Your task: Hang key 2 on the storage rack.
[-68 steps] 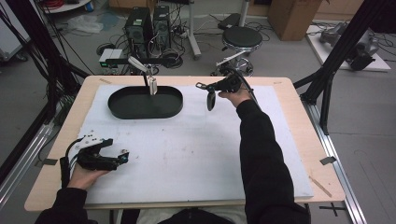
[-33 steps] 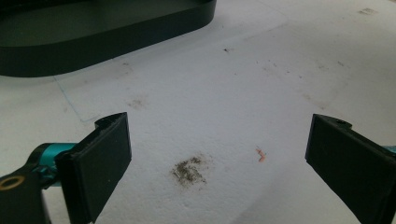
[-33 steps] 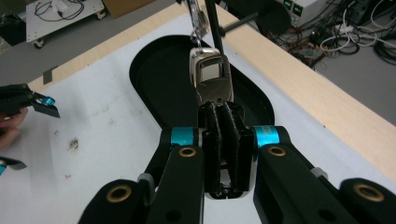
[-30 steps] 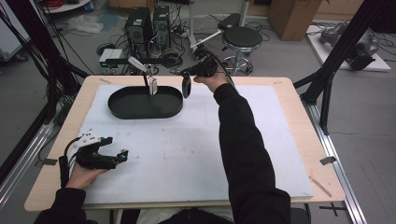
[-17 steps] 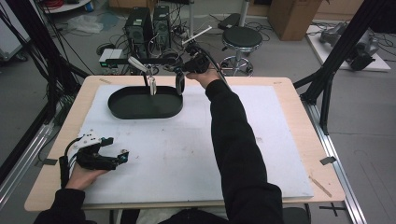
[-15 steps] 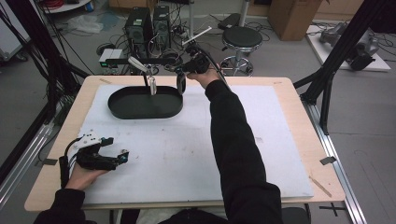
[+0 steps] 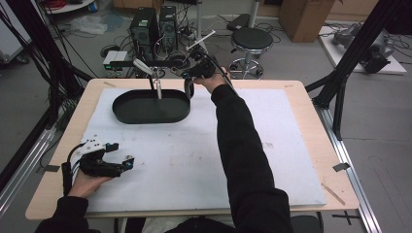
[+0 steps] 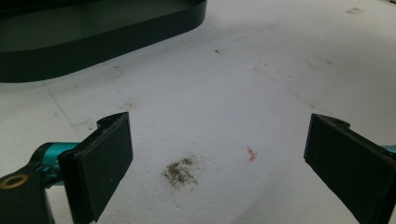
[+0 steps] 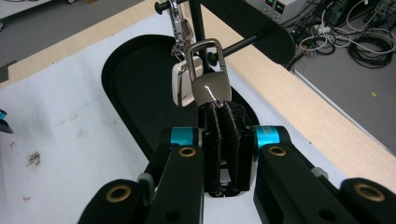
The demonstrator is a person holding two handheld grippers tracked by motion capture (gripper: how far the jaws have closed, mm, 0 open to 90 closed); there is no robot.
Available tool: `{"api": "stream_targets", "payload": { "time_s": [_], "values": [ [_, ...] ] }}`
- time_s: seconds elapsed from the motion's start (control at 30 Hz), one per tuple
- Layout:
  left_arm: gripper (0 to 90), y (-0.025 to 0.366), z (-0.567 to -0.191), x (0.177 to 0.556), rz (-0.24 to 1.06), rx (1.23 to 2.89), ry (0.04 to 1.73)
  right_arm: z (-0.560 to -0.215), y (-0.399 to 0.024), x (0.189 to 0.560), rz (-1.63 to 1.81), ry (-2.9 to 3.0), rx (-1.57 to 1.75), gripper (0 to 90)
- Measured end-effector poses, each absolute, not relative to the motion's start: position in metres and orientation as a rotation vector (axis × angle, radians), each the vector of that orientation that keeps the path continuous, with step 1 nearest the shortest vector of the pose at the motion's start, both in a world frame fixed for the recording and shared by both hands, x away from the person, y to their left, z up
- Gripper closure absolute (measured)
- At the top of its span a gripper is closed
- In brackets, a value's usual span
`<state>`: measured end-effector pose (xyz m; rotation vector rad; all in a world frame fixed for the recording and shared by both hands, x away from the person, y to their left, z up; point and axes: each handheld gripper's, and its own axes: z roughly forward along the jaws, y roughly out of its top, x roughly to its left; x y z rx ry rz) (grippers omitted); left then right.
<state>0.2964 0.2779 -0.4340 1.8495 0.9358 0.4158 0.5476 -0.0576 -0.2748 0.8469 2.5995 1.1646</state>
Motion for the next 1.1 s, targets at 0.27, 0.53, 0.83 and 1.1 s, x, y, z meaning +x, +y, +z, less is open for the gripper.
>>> {"api": "stream_targets", "payload": {
  "time_s": [0.27, 0.53, 0.83, 1.1],
  "values": [
    [8.4, 0.278, -0.434, 0.297, 0.42, 1.848, 0.939, -0.28, -0.054, 0.549, 1.175, 2.576, 0.851, 86.0],
    [8.4, 0.279, -0.434, 0.297, 0.419, 1.841, 0.942, -0.287, -0.045, 0.548, 1.134, 2.536, 0.854, 85.7],
    [8.4, 0.279, -0.434, 0.297, 0.421, 1.834, 0.941, -0.29, -0.039, 0.545, 1.111, 2.487, 0.845, 85.2],
    [8.4, 0.279, -0.434, 0.297, 0.42, 1.832, 0.94, -0.294, -0.034, 0.546, 1.102, 2.451, 0.851, 84.2]
  ]
}}
